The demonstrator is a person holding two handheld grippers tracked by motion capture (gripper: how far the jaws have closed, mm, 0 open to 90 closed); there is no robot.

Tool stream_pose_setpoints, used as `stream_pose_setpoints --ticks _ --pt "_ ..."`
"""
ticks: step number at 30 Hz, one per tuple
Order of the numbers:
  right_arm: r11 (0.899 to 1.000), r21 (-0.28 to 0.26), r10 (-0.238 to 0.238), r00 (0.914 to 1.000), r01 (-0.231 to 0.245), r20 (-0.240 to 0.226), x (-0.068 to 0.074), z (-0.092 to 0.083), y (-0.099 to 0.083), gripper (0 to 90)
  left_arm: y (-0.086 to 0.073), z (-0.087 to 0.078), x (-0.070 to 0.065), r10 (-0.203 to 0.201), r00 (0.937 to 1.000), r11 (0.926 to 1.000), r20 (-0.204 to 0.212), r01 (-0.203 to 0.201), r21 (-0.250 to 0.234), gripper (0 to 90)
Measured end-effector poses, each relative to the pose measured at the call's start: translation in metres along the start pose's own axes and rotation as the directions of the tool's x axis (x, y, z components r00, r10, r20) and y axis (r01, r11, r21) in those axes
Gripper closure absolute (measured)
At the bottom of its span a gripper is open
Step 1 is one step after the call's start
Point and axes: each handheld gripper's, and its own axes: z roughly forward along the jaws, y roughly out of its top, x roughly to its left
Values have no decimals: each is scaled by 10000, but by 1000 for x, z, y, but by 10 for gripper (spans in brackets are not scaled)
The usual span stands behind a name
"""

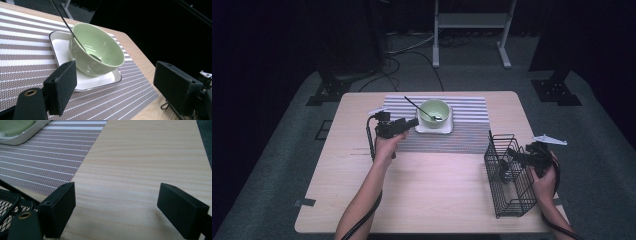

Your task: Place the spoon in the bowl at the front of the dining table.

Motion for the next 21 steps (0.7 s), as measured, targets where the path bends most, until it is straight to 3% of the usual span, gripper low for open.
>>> stream_pose_setpoints --ticks 7,21 --pt "10000 12 -19 10000 19 25 0 0 0 141 -5 -6 -1 -27 10000 10000 22 27 -38 166" --pt "10000 15 -24 10000 24 26 0 0 0 141 -14 -16 -16 350 9994 9993 66 -351 118 113"
